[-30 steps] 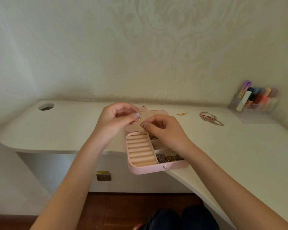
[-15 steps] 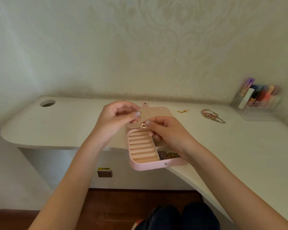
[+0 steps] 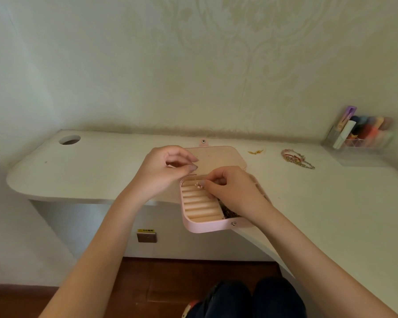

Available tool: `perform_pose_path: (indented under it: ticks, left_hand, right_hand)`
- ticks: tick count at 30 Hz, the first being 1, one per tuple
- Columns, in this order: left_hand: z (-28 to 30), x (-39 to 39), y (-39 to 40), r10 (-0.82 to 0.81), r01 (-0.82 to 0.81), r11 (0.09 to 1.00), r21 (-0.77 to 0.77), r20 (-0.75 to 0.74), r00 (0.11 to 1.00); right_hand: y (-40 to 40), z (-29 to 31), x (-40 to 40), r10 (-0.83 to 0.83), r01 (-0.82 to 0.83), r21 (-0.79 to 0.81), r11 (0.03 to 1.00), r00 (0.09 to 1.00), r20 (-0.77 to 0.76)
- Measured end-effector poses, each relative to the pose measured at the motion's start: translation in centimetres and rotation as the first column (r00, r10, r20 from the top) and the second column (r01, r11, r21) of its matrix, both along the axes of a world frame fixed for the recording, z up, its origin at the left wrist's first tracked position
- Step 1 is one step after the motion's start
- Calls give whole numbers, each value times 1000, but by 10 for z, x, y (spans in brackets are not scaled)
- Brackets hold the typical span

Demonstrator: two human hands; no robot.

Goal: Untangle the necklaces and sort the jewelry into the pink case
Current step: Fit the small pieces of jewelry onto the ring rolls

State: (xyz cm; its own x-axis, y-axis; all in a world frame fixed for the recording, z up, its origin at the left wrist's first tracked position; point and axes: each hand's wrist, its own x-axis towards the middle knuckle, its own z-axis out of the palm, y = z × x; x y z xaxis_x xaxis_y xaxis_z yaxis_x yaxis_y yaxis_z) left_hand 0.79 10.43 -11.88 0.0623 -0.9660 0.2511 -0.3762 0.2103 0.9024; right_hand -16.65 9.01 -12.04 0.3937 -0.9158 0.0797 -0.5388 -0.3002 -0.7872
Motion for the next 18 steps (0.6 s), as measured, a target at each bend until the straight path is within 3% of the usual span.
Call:
perform_pose_path:
  ticks: [7, 18]
  left_hand:
    - [-6, 3, -1, 12, -15, 1000, 26, 127, 992]
    - [-6, 9, -1, 36, -39, 999, 33, 89, 995]
  right_hand:
    - [2, -7, 3, -21, 24, -66, 998, 999, 37]
    - [3, -6, 2, 22, -24, -177, 984, 1000, -12]
